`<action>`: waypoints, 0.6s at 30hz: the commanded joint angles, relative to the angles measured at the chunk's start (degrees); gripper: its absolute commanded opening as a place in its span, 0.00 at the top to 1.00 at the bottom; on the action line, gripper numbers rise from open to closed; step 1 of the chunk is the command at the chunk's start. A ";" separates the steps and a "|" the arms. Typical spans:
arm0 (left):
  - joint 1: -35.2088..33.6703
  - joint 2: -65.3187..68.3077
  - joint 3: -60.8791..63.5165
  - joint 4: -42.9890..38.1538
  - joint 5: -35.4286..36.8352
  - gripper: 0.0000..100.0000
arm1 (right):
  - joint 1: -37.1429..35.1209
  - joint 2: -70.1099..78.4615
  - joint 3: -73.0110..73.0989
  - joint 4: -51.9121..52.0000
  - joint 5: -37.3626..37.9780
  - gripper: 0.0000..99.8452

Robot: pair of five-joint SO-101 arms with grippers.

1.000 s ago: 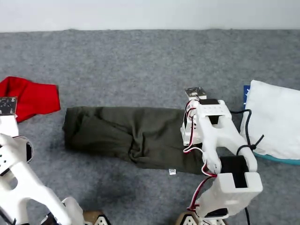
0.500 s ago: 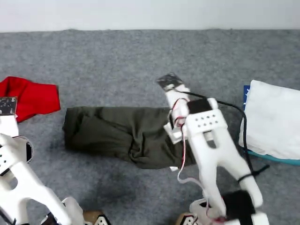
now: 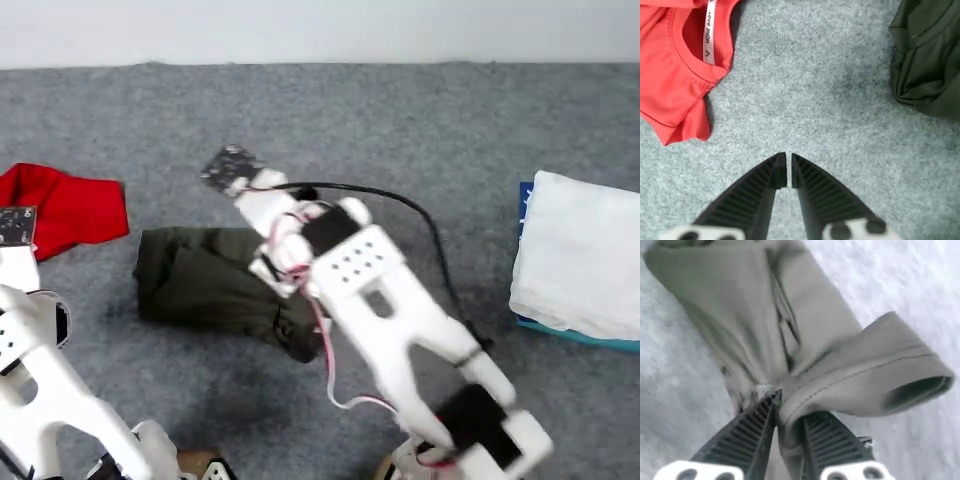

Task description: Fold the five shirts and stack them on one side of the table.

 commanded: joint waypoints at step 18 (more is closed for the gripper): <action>-0.09 -1.85 -0.40 -1.05 0.53 0.97 | -10.86 36.88 -49.85 3.56 0.70 0.99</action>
